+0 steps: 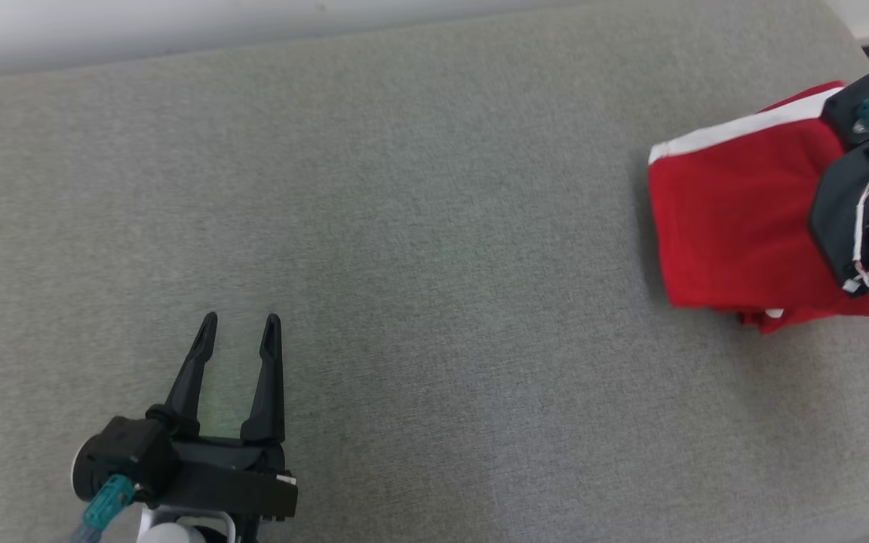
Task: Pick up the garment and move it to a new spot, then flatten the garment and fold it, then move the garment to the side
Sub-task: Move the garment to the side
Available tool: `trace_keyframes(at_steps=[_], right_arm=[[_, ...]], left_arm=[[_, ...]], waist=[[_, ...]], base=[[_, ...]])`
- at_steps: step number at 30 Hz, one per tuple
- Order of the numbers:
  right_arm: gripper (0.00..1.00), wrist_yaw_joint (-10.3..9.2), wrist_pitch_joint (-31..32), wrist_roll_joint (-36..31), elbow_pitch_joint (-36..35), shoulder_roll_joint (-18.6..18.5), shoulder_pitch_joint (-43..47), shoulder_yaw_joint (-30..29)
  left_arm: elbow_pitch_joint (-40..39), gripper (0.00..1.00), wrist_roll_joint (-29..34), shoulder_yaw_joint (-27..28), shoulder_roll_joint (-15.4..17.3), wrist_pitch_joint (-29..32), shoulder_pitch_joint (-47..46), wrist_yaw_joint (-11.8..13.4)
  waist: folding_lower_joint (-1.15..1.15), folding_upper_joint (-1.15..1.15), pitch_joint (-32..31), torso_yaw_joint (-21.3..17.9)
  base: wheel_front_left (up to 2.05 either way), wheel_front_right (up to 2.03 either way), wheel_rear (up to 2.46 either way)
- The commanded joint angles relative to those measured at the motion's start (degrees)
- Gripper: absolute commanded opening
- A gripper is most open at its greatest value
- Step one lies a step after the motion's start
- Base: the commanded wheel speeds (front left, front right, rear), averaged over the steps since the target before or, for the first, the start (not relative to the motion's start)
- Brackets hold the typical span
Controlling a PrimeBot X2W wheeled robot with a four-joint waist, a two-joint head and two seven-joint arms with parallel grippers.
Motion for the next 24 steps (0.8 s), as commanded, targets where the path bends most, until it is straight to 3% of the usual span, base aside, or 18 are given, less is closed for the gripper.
trace_keyframes(at_steps=[1,12,19,20,21,22,24], right_arm=[[0.00,-0.01,-0.66,-0.12,0.88,-0.51,-1.08,-0.04],[0.00,-0.01,-10.28,-4.41,11.64,-1.86,-3.13,-3.61],[0.00,-0.01,-20.21,-12.24,18.24,-0.39,-3.70,-8.78],[0.05,-0.01,-21.18,-13.29,18.76,-0.13,-3.67,-9.37],[0.31,-0.01,-22.07,-14.33,19.23,0.19,-3.66,-9.96],[1.00,-0.01,-23.03,-15.11,19.71,0.56,-3.67,-10.79],[1.00,-0.01,-24.44,-16.51,20.73,1.47,-3.63,-12.45]], left_arm=[[0.01,1.00,0.13,-0.01,0.52,-0.15,-0.96,0.07],[1.31,1.00,-1.44,-2.63,3.56,-0.15,-4.02,0.07],[1.67,1.00,-1.63,-4.10,4.93,-0.13,-4.91,0.07],[1.70,1.00,-1.65,-4.18,5.00,-0.13,-4.93,0.07],[1.74,1.00,-1.70,-4.28,5.05,-0.14,-4.96,0.07],[1.80,1.00,-1.71,-4.36,5.14,-0.14,-5.00,0.07],[1.94,1.00,-1.75,-4.44,5.24,-0.14,-5.09,0.10]], waist=[[-0.01,-0.01,2.92,-2.58],[-0.01,-0.01,6.17,-2.65],[-0.01,-0.01,7.09,-1.75],[-0.01,-0.01,7.08,-1.67],[-0.01,-0.01,7.05,-1.61],[-0.01,-0.01,7.02,-1.55],[-0.01,-0.01,6.83,-1.44]], base=[[0.00,0.00,0.00],[0.00,0.00,0.00],[0.00,0.00,0.00],[0.00,0.00,0.00],[0.00,0.00,0.00],[0.00,0.00,0.00],[0.00,0.00,0.00]])
